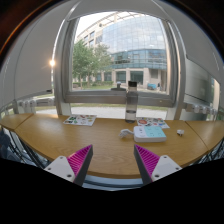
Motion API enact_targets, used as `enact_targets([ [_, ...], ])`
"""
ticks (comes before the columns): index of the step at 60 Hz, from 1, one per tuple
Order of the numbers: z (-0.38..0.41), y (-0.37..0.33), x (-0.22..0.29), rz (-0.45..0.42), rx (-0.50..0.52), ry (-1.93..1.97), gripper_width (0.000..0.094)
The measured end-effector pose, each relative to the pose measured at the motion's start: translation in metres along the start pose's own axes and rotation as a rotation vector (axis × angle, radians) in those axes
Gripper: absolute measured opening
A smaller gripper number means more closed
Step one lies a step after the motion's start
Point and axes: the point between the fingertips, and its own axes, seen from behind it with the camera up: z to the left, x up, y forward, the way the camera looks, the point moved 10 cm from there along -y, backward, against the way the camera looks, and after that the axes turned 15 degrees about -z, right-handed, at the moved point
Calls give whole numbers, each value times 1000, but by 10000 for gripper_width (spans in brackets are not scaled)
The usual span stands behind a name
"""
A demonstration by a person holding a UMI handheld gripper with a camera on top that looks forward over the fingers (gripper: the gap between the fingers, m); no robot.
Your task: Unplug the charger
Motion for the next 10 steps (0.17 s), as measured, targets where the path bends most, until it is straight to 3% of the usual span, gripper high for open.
enact_targets([
  [10,6,-3,0,7,15,12,826],
])
